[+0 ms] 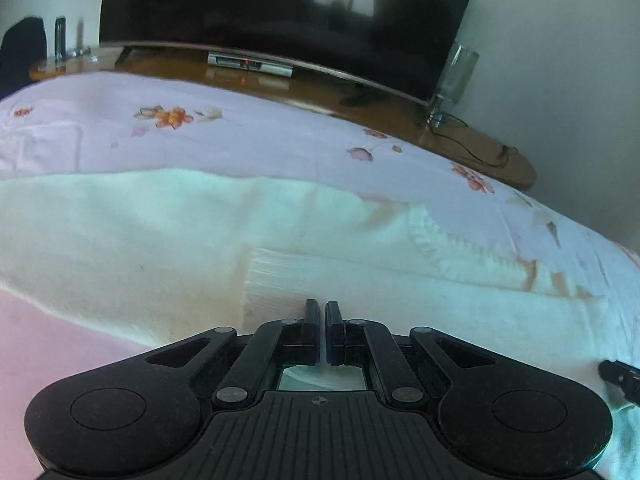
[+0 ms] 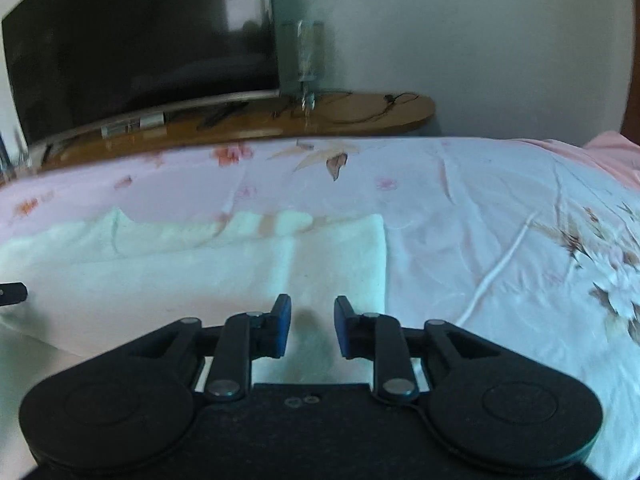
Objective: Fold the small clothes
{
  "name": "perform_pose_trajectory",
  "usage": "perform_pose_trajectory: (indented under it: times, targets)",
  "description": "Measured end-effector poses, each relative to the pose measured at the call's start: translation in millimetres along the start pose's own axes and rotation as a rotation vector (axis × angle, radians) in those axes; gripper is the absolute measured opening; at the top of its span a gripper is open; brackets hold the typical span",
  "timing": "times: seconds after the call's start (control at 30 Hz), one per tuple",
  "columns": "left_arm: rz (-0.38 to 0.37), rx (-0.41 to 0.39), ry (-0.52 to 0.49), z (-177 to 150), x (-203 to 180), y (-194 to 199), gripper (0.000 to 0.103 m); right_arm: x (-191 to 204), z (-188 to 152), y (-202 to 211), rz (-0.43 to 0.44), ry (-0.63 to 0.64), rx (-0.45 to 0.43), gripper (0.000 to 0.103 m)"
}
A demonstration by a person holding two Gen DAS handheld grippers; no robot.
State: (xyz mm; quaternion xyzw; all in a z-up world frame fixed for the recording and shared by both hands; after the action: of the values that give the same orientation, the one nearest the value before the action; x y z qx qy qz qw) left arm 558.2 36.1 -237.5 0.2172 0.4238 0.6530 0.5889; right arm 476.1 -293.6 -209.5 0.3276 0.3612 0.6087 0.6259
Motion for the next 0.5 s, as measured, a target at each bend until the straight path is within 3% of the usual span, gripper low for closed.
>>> perform_pose_trajectory:
  times: [0.1,0.17,0.2,0.27,0.3,0.4,0.5]
  targets:
    - [0.005,0.030,0.037,-1,2,16,0.004,-5,-5,2,-0.014,0.017,-0.010,0.022]
    - [0.027,0.012,0.013,-4,2,29,0.004,2,-2,18,0.031,-0.011,-0.035,0.025]
    - [0.043,0.016,0.007,-6,4,32,0.012,9,-1,25,0.050,-0.006,-0.056,0.027]
    - [0.062,0.037,0.032,-11,16,39,0.065,32,0,29,0.098,0.029,-0.056,0.034]
    - [0.092,0.030,0.058,-10,26,43,0.103,45,-1,29,0.141,0.038,-0.047,0.037]
    - [0.128,-0.086,0.094,-9,52,73,0.103,79,-3,29,0.190,0.078,-0.039,0.038]
    - [0.087,-0.042,0.163,-12,86,80,0.103,117,-7,28,0.230,0.114,-0.029,0.038]
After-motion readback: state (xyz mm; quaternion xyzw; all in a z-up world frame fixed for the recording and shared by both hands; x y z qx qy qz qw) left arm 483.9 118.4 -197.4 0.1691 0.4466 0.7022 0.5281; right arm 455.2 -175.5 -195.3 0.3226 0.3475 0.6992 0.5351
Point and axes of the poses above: each gripper's, at about its wrist camera, not at the fingertips, and y roughly against the way its jaws point, x to its left, z to its top, the point moved 8 cm from there along -y, roughly the way its jaws point, and after that the axes turned 12 degrees about x, right-handed, at the moved point
